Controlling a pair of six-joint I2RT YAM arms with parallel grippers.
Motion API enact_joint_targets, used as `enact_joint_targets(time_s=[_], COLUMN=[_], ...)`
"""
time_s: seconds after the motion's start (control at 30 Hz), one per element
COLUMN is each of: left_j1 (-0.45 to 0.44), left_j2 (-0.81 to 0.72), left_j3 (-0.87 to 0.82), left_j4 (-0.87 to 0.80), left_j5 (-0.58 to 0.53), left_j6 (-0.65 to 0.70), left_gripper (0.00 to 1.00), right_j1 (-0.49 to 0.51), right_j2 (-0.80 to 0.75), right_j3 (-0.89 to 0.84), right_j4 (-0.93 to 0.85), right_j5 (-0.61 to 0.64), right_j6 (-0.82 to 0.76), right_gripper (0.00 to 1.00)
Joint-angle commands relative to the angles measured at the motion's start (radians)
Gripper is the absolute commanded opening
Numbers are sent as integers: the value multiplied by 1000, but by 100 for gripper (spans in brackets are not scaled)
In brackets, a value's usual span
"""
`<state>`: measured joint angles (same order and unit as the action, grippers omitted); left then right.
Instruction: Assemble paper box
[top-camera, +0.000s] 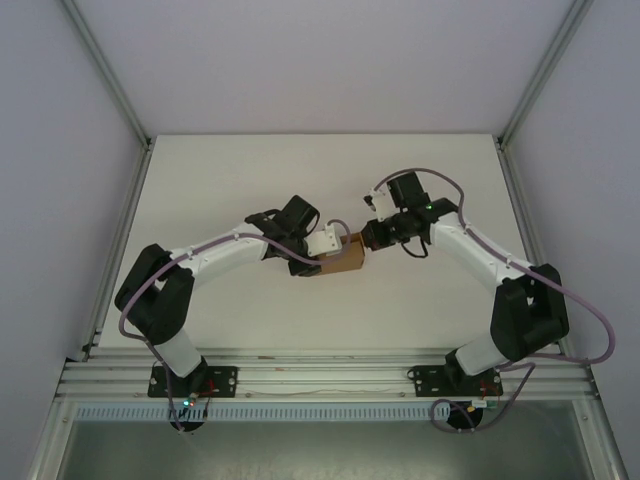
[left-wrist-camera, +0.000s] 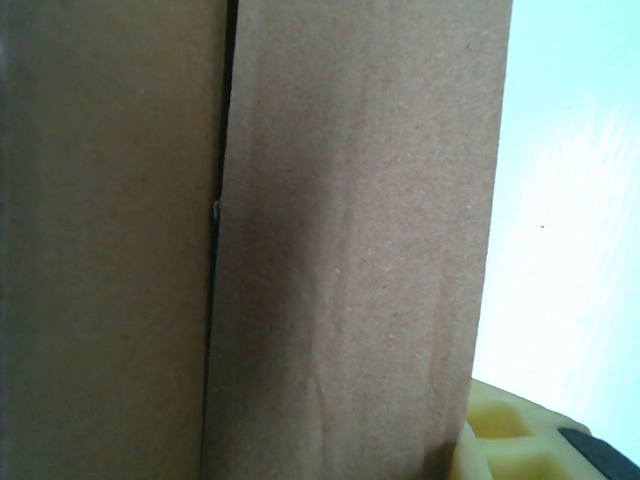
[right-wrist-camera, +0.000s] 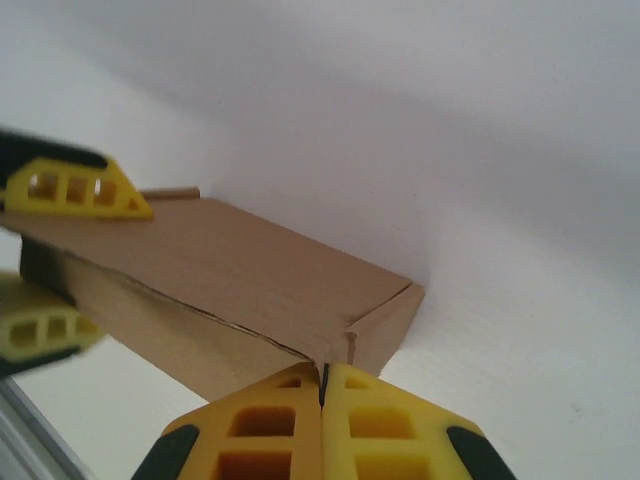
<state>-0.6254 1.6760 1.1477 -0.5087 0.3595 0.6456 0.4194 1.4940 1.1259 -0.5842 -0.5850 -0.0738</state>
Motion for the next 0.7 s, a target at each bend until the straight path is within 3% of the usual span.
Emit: enact_joint_targets(time_s=[0.0,0.2,0.3,0.47,0.67], left_j1=[-4,-4,-4,-3,-4], left_j2=[29,40,45,41,32], left_j3=[23,28,31,30,24], left_j4=[13,24,26,8,28], left_j5=[-19,-6,-4,-18,-14], left_j6=[-17,-19,-17,-7,-18], left_gripper=[40,40,40,40,41], right_j1=[33,41,41,42,41], right_j2=[-35,-72,-87,-113,-134], right_j3=[11,-51,-121,-220,-300], right_j4=[33,93,184,239,352], right_j5=[-7,58,45,154,177], right_j6=[253,300,199,32,30], right_gripper=[0,0,0,0,0])
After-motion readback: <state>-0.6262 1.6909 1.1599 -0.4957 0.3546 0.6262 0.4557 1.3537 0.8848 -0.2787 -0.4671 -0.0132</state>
